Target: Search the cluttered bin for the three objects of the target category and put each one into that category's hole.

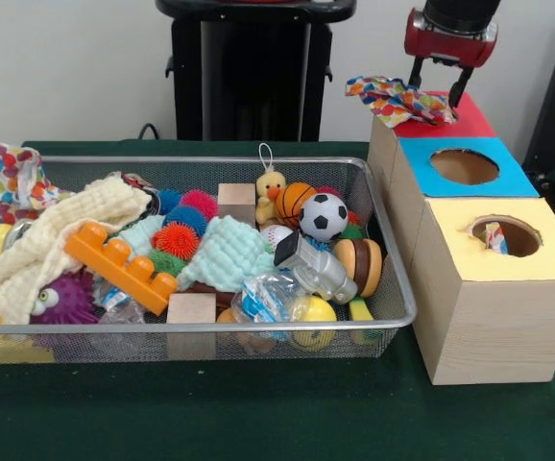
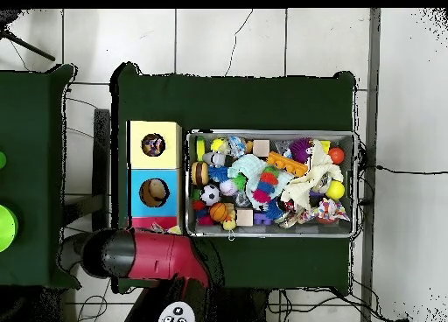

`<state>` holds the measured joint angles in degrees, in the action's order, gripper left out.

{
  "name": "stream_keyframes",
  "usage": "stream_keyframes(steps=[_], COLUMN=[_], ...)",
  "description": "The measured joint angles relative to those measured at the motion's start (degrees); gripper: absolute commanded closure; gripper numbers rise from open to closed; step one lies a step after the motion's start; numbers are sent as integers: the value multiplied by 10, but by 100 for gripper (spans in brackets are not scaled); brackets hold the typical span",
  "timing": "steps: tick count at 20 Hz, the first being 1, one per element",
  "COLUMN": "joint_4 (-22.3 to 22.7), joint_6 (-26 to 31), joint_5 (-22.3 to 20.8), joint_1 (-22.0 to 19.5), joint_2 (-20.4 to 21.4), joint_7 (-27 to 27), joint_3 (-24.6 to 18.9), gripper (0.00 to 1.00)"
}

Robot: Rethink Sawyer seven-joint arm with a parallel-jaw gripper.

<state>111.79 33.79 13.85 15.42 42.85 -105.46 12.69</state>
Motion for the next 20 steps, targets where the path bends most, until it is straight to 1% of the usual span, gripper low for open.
stream_keyframes(steps=[6,14,20], joint_4=[0,0,0], joint_6=[0,0,0], joint_5=[1,1,1], joint_1=[1,13,13], joint_2=[19,20,26], joint_7=[0,0,0], joint_3=[0,0,0], gripper=[0,0,0])
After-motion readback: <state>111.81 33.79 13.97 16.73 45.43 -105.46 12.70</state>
